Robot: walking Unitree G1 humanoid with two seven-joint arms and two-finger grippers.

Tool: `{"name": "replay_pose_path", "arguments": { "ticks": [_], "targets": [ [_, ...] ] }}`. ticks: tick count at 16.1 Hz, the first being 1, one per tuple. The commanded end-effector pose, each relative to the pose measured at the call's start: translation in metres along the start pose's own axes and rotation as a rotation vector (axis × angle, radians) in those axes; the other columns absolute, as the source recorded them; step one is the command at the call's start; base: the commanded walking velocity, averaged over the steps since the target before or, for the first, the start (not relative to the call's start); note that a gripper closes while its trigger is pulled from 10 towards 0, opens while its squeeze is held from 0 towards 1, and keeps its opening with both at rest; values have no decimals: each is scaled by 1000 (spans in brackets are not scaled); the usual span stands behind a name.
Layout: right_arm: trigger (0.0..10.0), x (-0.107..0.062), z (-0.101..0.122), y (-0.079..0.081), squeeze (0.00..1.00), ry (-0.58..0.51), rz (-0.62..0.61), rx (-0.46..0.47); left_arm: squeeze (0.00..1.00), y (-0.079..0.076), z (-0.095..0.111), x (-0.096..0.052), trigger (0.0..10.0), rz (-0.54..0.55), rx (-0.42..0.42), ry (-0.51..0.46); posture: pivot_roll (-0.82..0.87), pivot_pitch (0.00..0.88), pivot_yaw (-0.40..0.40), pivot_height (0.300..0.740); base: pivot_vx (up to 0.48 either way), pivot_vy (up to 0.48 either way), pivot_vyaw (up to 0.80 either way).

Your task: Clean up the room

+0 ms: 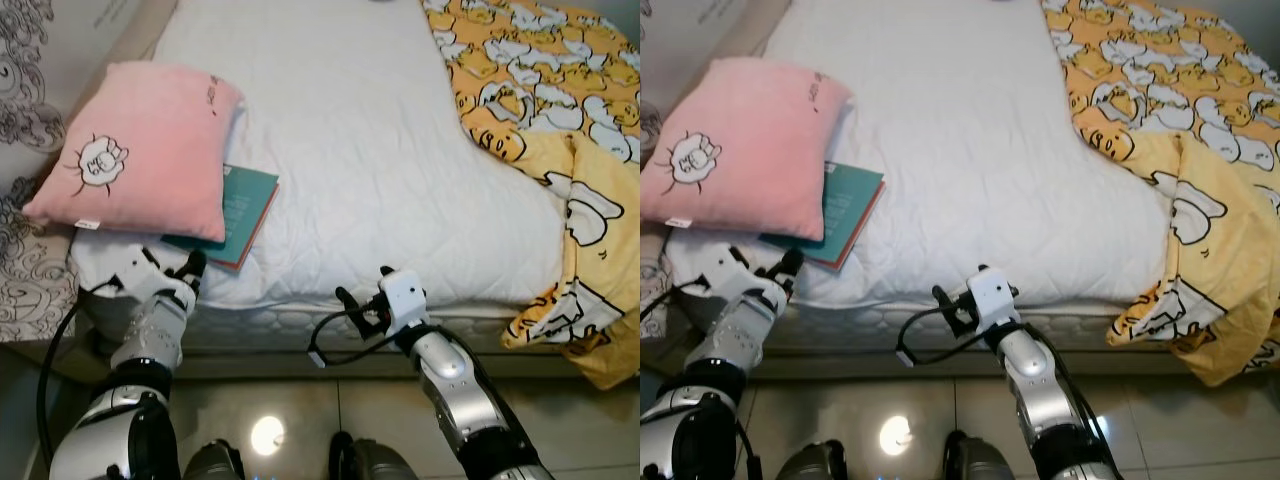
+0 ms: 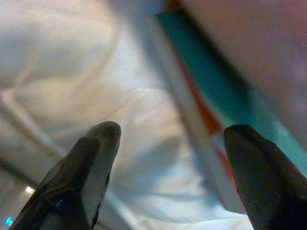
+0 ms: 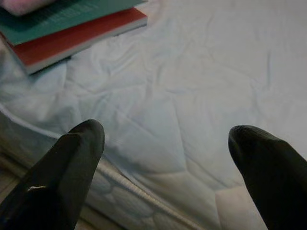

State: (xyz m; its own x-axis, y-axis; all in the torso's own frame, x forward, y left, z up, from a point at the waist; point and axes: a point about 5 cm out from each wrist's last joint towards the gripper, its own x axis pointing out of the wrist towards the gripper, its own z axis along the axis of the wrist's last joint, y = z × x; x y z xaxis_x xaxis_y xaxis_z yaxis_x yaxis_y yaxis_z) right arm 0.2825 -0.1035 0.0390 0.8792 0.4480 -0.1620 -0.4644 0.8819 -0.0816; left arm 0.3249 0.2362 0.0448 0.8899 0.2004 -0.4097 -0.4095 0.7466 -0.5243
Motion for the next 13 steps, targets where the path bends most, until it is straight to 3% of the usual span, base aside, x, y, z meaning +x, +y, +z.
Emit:
{"name": "replay_pose_path", "arguments": {
  "ticks": [1,3,5,8,13],
  "targets": [
    [10000,-7,-6,-3,0,25,-9,-2,0,1,-2,1,10000,62,-17,8,-100,156,-127,740,0,0,0],
    [10000,-10,-8,-5,0,34,-12,-5,0,-4,-8,3,10000,88,-90,12,-112,165,-129,740,0,0,0],
    [10000,-11,-8,-6,0,34,-15,-7,0,-22,-8,5,10000,28,-139,-7,-122,167,-128,740,0,0,0],
    [10000,-12,-8,-7,0,36,-20,-7,0,-35,-8,6,10000,-35,-99,-38,-123,169,-125,740,0,0,0],
    [10000,-13,-8,-4,0,38,-12,-6,0,-38,-11,5,10000,-42,-107,-47,-119,174,-125,740,0,0,0]
  ]
}}
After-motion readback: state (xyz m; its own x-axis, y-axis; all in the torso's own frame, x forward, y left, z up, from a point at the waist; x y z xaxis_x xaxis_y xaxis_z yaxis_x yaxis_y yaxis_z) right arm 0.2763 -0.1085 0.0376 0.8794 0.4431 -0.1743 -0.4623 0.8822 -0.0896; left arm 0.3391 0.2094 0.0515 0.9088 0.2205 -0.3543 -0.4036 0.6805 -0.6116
